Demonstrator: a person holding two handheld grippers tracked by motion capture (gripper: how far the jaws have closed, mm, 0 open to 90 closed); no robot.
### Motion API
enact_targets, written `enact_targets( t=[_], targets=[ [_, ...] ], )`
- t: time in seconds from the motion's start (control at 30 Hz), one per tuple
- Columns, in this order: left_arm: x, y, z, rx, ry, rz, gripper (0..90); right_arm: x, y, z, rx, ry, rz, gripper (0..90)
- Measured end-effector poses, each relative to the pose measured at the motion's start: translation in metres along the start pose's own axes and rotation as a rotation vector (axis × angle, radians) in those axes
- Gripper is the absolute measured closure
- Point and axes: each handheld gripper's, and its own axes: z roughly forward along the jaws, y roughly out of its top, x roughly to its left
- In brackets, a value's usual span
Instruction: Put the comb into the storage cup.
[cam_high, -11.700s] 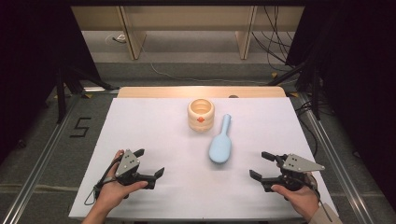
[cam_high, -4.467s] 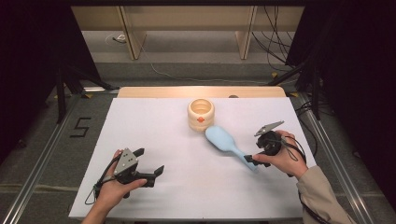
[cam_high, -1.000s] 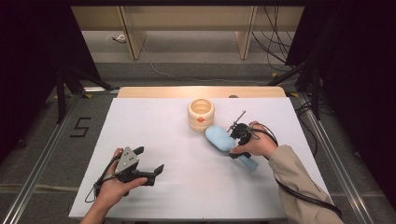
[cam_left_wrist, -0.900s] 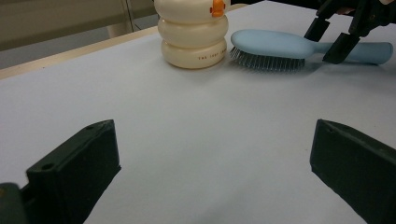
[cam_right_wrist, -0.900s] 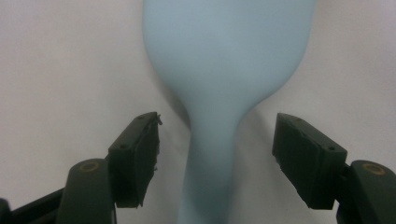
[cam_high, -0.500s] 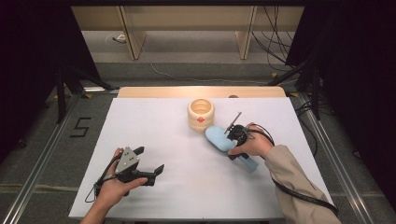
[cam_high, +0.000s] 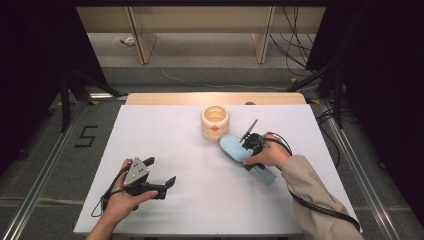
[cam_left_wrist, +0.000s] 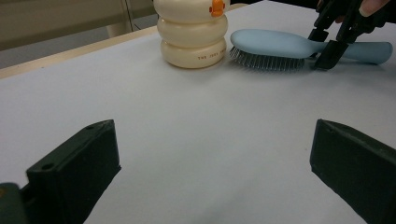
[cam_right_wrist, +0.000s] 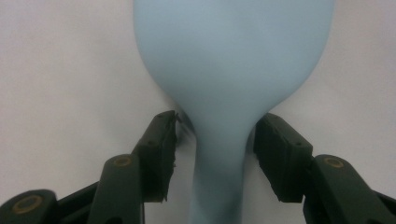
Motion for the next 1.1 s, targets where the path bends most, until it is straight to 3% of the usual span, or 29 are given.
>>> enact_targets(
  t=[0.2,0.27,0.37,0.77,1.1],
  targets=[
    [0.0000,0.0000,0.0000,0.000,0.000,0.000,0.8,-0.0002,0.0011,-0.0003,0.010,-0.012,0.000,56.4],
    [-0.0002,0.0000,0.0001,0.000,-0.001,0.000,0.9,0.0004,0.0021,-0.0004,0.015,-0.021,0.029,63.2],
    [-0.0003,-0.0001,0.0000,0.000,-0.001,0.000,0.9,0.0000,0.0027,-0.0008,0.029,-0.009,0.035,68.3],
    [-0.0007,-0.0008,0.0008,0.004,-0.005,0.002,0.9,0.0009,0.0020,-0.0016,0.040,0.009,0.085,70.0],
    [-0.0012,-0.0011,0.0010,0.005,-0.005,0.002,0.9,0.0012,-0.0004,-0.0019,0.022,0.008,0.091,70.3]
  ],
)
